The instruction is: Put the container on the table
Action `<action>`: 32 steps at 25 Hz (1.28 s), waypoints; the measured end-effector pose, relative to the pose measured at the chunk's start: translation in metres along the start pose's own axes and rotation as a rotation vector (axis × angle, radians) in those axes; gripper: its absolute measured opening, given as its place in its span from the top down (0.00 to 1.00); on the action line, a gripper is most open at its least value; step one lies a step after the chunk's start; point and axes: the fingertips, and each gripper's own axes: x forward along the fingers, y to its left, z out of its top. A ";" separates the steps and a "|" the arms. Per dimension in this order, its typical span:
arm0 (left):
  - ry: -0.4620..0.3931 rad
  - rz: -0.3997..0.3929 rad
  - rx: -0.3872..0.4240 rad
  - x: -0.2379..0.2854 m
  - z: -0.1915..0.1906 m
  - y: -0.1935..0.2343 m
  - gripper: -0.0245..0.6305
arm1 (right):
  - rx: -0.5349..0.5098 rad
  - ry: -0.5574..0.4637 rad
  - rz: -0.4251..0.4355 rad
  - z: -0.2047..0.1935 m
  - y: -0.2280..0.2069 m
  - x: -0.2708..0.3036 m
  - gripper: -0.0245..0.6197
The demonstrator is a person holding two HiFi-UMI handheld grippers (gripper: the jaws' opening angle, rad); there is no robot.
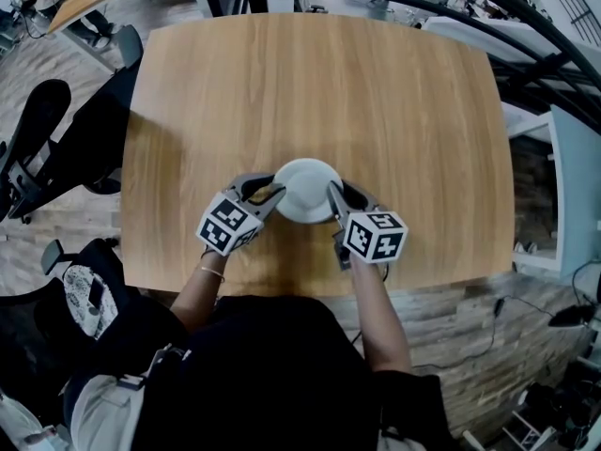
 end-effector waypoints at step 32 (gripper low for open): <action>0.065 0.051 0.077 0.004 0.003 0.007 0.77 | -0.050 0.043 -0.090 0.000 -0.025 0.001 0.80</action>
